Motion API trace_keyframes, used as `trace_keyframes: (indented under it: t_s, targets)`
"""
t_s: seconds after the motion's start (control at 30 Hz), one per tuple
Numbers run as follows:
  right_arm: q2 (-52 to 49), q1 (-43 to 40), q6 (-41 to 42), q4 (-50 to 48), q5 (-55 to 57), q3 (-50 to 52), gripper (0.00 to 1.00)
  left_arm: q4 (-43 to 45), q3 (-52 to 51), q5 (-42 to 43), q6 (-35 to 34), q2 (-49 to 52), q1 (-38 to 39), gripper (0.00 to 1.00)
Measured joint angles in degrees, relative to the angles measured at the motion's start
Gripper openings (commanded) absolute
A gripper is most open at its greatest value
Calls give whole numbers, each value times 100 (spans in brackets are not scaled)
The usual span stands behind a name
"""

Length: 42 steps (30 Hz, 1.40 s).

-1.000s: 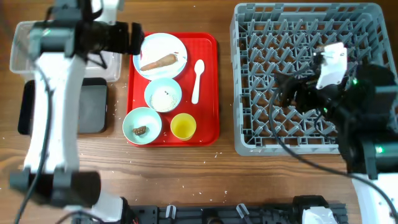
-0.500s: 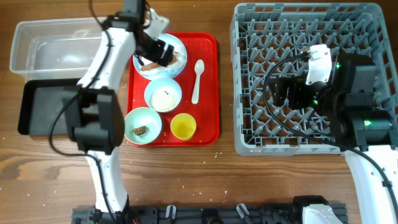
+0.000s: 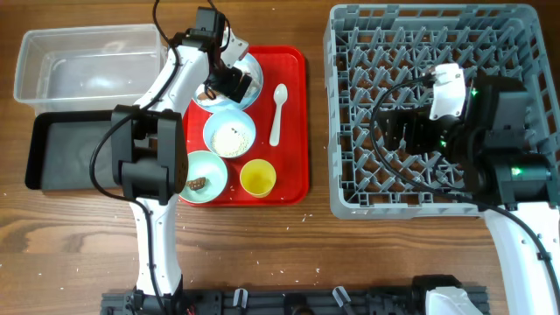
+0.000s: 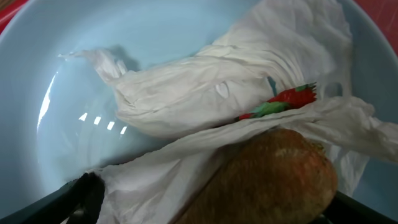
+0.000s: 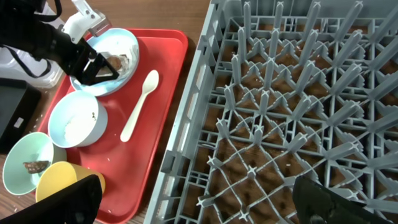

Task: Sort waste into correct bins and load items into the dishwasher rack
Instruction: 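Grasp the white tissue on the plate with the left gripper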

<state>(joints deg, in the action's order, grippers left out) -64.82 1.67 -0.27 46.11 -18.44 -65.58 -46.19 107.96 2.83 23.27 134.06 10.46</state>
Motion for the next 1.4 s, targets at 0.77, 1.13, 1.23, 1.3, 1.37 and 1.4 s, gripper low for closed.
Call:
trace_keyframes:
  t_s: [0.77, 1.13, 1.23, 1.3, 1.37, 1.4]
  targets:
    - [-140, 0, 2, 0, 0, 0, 100, -297, 44, -284, -549, -238, 184, 4]
    - [-140, 0, 2, 2, 0, 0, 99, -671, 103, -343, -782, -658, 181, 74]
    - [-140, 0, 2, 2, 0, 0, 100, -682, 103, -343, -841, -658, 181, 50]
    - [-140, 0, 2, 2, 0, 0, 100, -654, 105, -343, -903, -658, 181, 40]
    - [-140, 0, 2, 2, 0, 0, 100, -527, 105, -343, -907, -658, 181, 39]
    - [-140, 0, 2, 4, 0, 0, 100, -428, 103, -343, -905, -658, 175, 43]
